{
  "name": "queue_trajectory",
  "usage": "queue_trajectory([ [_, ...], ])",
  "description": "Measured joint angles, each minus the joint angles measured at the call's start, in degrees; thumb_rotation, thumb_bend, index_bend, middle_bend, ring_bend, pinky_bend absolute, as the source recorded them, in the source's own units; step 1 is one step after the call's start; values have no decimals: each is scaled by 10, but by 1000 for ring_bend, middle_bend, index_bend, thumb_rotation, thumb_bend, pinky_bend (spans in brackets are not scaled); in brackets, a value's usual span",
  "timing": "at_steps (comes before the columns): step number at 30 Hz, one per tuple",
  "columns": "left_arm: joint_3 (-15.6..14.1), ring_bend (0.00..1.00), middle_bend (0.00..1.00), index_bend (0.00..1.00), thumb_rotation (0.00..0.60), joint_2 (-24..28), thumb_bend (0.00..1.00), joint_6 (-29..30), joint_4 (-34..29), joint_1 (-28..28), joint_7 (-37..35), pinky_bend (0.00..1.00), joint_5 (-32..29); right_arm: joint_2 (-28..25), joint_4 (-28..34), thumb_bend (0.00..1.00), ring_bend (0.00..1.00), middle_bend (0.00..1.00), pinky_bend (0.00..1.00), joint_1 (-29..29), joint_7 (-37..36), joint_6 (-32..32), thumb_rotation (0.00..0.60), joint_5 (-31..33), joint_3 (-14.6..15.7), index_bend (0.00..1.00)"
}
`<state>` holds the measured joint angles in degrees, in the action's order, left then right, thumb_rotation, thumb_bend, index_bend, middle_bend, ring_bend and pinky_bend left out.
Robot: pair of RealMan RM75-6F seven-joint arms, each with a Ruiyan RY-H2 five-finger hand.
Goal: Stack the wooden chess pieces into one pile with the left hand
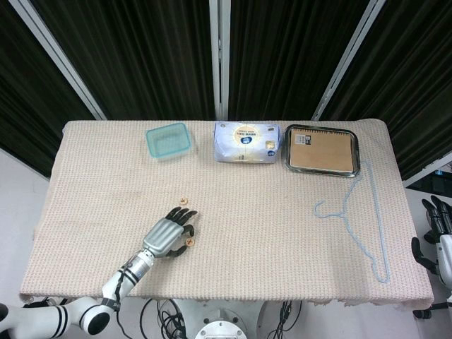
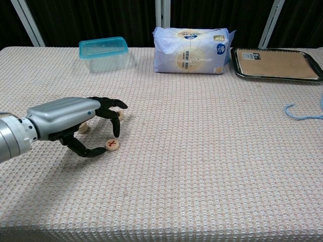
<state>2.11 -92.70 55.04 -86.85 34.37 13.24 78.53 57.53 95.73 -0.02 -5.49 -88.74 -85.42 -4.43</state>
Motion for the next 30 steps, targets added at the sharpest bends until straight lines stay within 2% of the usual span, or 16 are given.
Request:
queue_trajectory([
  [18, -3, 0, 53, 448, 600, -12, 325, -5, 16, 5, -17, 0, -2, -1, -2, 432, 0, 0, 0, -1, -5, -1, 600, 1, -1, 0],
  [30, 0, 0, 53, 477, 600, -5, 324, 3, 6, 6, -27, 0, 1, -1, -2, 433, 0, 0, 0, -1, -4, 0, 600, 1, -1, 0],
])
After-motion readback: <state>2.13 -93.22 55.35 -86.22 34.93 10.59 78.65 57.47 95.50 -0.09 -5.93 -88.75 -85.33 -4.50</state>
